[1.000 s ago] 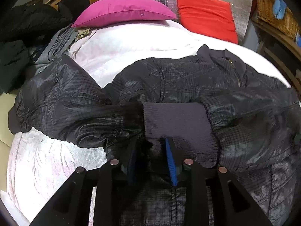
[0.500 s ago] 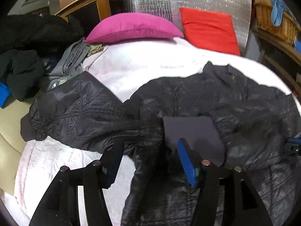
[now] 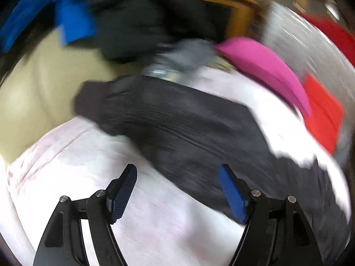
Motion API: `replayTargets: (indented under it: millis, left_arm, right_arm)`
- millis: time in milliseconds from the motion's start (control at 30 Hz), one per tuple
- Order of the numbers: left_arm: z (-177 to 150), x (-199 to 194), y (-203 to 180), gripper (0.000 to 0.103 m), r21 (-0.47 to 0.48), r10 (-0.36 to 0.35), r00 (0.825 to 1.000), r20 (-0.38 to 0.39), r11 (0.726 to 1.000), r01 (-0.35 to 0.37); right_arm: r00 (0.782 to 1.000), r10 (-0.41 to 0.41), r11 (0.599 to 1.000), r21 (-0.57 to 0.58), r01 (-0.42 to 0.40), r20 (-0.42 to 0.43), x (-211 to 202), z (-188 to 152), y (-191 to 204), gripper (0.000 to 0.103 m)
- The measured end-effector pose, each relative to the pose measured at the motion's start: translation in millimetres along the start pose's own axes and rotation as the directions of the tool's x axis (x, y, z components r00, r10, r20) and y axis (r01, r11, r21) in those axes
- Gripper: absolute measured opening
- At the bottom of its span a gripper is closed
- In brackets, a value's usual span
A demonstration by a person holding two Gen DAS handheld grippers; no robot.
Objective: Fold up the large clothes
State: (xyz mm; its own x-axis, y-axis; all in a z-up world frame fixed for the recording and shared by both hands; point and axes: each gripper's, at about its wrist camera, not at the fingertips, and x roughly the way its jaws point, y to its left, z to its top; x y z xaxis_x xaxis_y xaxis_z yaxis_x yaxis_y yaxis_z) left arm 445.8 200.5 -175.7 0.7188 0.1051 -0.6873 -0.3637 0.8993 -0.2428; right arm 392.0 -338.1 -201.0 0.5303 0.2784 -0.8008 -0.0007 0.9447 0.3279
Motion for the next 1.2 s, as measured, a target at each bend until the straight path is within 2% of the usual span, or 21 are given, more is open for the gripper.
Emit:
replayTargets:
  millis: [67, 167, 267, 367, 433, 533, 733, 800, 833, 867, 933, 1000, 1033, 1200]
  left_arm:
    - [10.3, 8.3, 37.8, 0.081, -0.132, 0.017, 1.000, 0.010, 0.991, -0.016]
    - [18.6, 28.4, 91.2, 0.081, -0.310, 0.020, 1.000, 0.005, 0.951, -0.018]
    - [21.9, 53.7, 127.2, 0.081, -0.421, -0.017, 1.000, -0.007, 0.907, 0.013]
    - [23.1, 75.8, 153.0, 0.081, -0.512, -0.090, 0.996, -0.007, 0.856, 0.073]
    - [26.8, 85.8, 160.7, 0.081, -0.532, -0.100, 0.995, 0.007, 0.842, 0.088]
    - [37.0, 98.9, 163.7, 0.081, -0.517, -0.124, 0.992, 0.031, 0.847, 0.122]
    - [52.4, 125.3, 162.6, 0.081, -0.534, -0.162, 0.984, 0.073, 0.827, 0.175]
    - [55.8, 129.8, 161.0, 0.078, -0.523, -0.162, 0.983, 0.083, 0.833, 0.181]
    - [56.7, 130.8, 159.3, 0.063, -0.511, -0.161, 0.983, 0.085, 0.840, 0.182]
    - [57.1, 133.2, 156.5, 0.057, -0.492, -0.162, 0.984, 0.080, 0.852, 0.180]
    - [59.8, 135.3, 150.8, 0.038, -0.458, -0.156, 0.985, 0.075, 0.872, 0.173]
    - [64.1, 129.9, 142.9, 0.025, -0.422, -0.155, 0.983, 0.094, 0.888, 0.180]
    - [67.7, 126.2, 138.2, 0.021, -0.407, -0.150, 0.983, 0.102, 0.895, 0.179]
    - [87.7, 84.6, 104.8, 0.019, -0.307, -0.159, 0.969, 0.188, 0.928, 0.212]
  right_arm:
    - [1.000, 0.005, 1.000, -0.005, -0.005, 0.005, -0.4, 2.9, 3.4, 0.048]
    - [1.000, 0.011, 1.000, -0.008, -0.011, 0.008, 3.5, 3.9, 6.3, 0.048]
    - [1.000, 0.012, 1.000, -0.013, -0.012, 0.011, 5.1, 3.6, 6.7, 0.048]
    - [1.000, 0.020, 1.000, -0.009, -0.020, 0.017, 6.8, 5.2, 6.6, 0.048]
    - [0.999, 0.025, 1.000, -0.007, -0.025, 0.022, 8.3, 6.7, 7.1, 0.048]
    - [0.999, 0.030, 0.999, -0.014, -0.030, 0.024, 12.0, 8.5, 8.6, 0.049]
    - [0.999, 0.035, 0.999, -0.023, -0.035, 0.025, 18.8, 9.9, 8.9, 0.049]
    - [0.999, 0.041, 0.999, -0.018, -0.041, 0.025, 20.0, 10.0, 8.0, 0.049]
    - [0.999, 0.044, 0.999, -0.016, -0.044, 0.025, 20.7, 10.2, 7.7, 0.049]
    - [0.999, 0.048, 0.999, -0.014, -0.047, 0.025, 21.3, 10.2, 7.1, 0.049]
    - [0.998, 0.052, 0.999, -0.011, -0.052, 0.025, 21.6, 10.2, 6.4, 0.049]
    - [0.998, 0.056, 0.998, -0.007, -0.055, 0.027, 21.3, 10.2, 5.9, 0.049]
    - [0.998, 0.056, 0.998, -0.006, -0.056, 0.028, 21.0, 10.0, 5.9, 0.049]
    - [0.998, 0.057, 0.998, 0.002, -0.057, 0.030, 18.9, 9.4, 6.7, 0.049]
